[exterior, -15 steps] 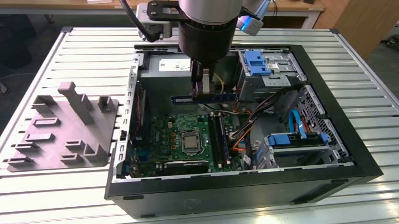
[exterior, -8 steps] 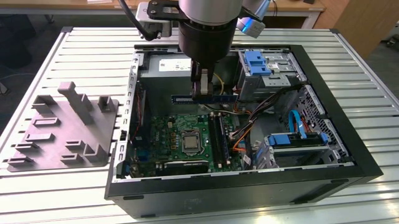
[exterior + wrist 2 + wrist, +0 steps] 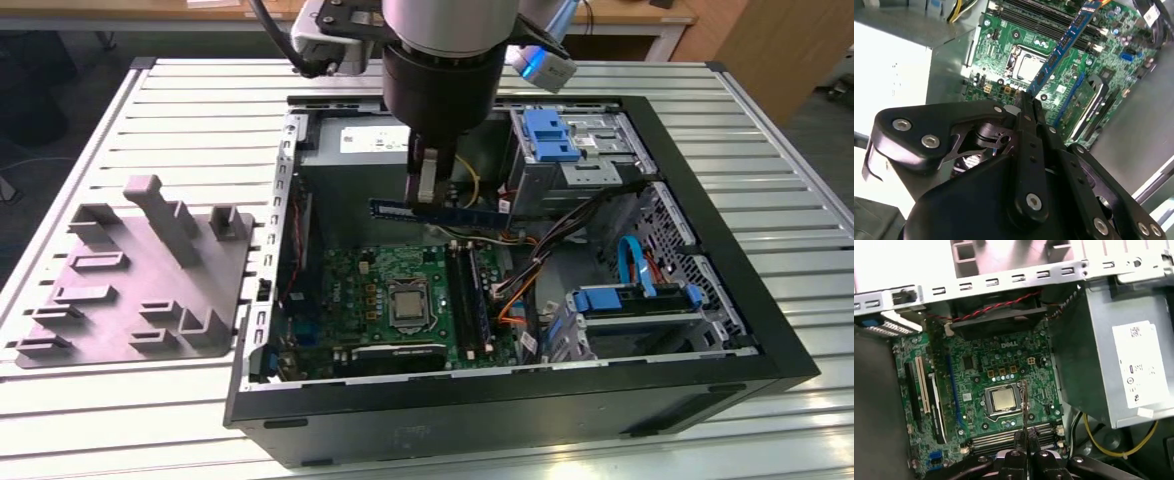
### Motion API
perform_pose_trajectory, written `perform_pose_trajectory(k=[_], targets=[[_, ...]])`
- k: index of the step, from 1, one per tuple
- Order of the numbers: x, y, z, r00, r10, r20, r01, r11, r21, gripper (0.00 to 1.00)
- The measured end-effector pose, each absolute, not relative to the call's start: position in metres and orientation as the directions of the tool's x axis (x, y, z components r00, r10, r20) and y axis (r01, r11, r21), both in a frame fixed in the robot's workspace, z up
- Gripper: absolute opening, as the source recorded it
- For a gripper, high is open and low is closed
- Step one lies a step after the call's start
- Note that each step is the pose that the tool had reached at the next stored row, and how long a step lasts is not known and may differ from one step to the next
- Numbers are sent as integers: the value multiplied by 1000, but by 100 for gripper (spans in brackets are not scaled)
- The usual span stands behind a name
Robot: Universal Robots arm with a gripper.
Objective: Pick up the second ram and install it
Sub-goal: 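Insert the second ram into the second slot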
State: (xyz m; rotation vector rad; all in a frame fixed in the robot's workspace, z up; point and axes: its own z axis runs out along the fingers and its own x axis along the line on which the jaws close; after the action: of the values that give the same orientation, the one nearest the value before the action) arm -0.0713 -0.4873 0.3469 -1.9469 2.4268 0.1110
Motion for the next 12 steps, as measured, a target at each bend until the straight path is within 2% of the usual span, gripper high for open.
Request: perform_pose_trajectory(k=[12], targets=[[-71,-487,345,-424,-903,-66,-906,422,38,13]])
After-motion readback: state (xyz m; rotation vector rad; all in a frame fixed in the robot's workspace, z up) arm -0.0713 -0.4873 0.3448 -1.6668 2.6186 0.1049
